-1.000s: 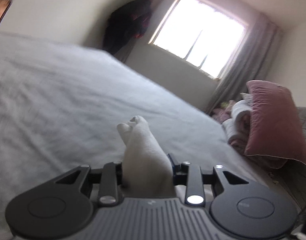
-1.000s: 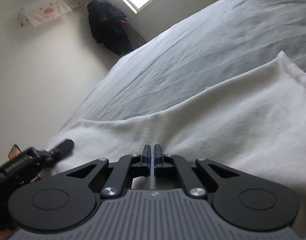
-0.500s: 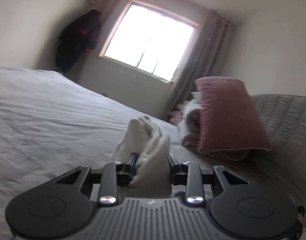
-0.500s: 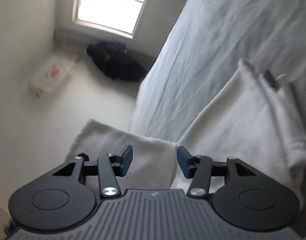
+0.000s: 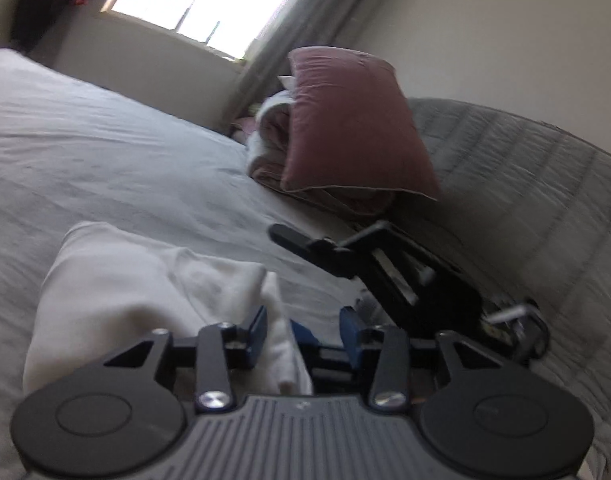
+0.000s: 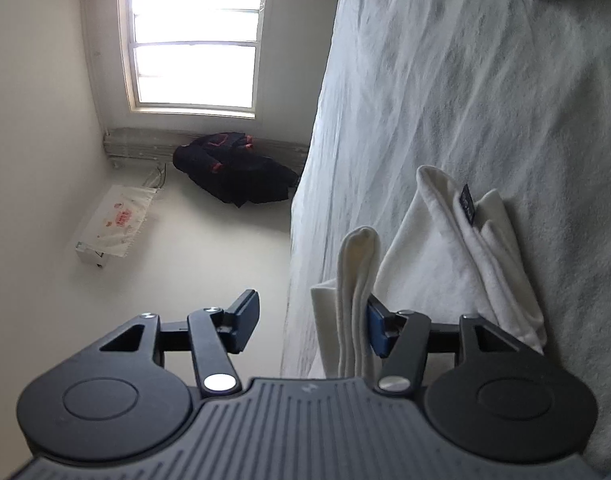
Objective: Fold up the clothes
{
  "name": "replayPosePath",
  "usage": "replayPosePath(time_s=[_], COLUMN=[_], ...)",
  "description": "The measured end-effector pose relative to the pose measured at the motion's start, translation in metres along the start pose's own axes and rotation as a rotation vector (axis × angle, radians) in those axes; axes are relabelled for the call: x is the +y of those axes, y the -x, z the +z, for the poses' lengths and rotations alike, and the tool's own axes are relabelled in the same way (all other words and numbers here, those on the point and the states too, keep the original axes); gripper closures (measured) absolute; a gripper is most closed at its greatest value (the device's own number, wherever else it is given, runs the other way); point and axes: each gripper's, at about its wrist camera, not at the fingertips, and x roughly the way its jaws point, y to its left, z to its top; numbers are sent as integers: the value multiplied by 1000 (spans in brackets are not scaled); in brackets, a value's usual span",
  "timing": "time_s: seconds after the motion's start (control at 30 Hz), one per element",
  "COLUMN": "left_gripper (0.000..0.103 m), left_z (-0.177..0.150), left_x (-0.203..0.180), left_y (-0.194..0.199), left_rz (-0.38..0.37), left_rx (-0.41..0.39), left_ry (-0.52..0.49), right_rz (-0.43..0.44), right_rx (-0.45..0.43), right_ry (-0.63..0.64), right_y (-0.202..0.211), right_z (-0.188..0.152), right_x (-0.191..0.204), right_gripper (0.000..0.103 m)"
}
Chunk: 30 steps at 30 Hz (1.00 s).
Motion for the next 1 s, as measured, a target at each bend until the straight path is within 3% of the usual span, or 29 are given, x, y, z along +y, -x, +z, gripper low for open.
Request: replayPosePath(time_s=[0.13,0.27,0.33,0.37,0.47,0.57,0.7,0.9,1.0], left_gripper=[61,64,65,66,69,70,71,72,72], left_z=[5,18,22,23,26,24,15,-9,-15], left_x=[6,29,47,53,71,76,62,50,45], left_y=[19,34,37,36,33,22,5,-17,-24], left_rz=[43,173,220,230,257,216,144,89,109], left_rx=[-46,-117,-124,-126,-132,-128,-105,-43,-17], left_ry=[-18,-14,12,18,36,46,17,-4,-42], right_rz=[-35,-123,-190,-236,-234,-179,-177,-240,-341], right_rx=[-4,-9,-23,-36,-64,-87,-120,-176,-177], right_ry=[53,188,281,340,386,393,380,343,341], right_y=[-6,-19,-25,-28,-27,-19,-11,14,15], right_z=[-3,-14,-23,-29,-36,-36,-29,-12,-14], right_x=[7,23,32,36,42,46,42,23,16], right_gripper=[44,47,69,85,86,87,87,87,82])
